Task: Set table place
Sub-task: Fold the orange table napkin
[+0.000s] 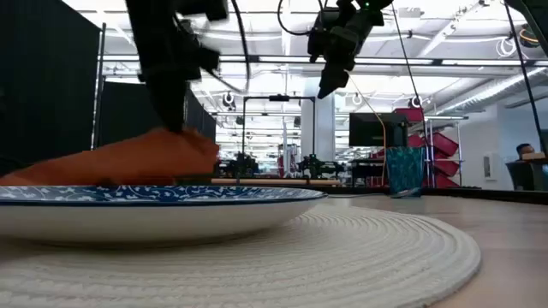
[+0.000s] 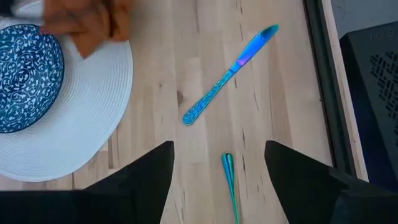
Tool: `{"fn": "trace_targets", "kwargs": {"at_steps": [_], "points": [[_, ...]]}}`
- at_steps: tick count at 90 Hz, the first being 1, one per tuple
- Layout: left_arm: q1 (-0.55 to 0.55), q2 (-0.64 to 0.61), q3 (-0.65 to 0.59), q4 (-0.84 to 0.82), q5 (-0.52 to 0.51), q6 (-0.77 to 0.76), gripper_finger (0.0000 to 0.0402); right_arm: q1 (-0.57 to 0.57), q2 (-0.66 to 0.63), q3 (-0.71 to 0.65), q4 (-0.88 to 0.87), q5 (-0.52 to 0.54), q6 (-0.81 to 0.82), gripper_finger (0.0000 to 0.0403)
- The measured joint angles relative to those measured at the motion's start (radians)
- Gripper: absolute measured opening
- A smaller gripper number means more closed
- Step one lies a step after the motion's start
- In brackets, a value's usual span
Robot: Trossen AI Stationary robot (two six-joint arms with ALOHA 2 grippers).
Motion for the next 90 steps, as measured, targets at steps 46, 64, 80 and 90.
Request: {"fn": "trace_targets", "kwargs": {"at_steps": [46,64,80,90], "points": [[-0.311,-0.291,0.002,-0.349,0.107,-0.480,0.0000,-0.001,0.000,0.000,0.004,0.000,-0.001,0.0238],[-0.591,-0.304,0.034,-0.303,0.041,-0.677,0.0000,-0.001,0.000,0.000,0.018,0.000,-0.008,0.0238],[-0.782,-0.306,0.087,-0.304,0.010,-0.884,0.0000,-0.001,0.000,0.000,0.018,0.000,-0.004,0.0238],[-0.873,-0.296,0.121,-0.305,0.025,-1.036,0.0000,-0.001,0.000,0.000,0.009,0.000,-0.003,0.0238]]}}
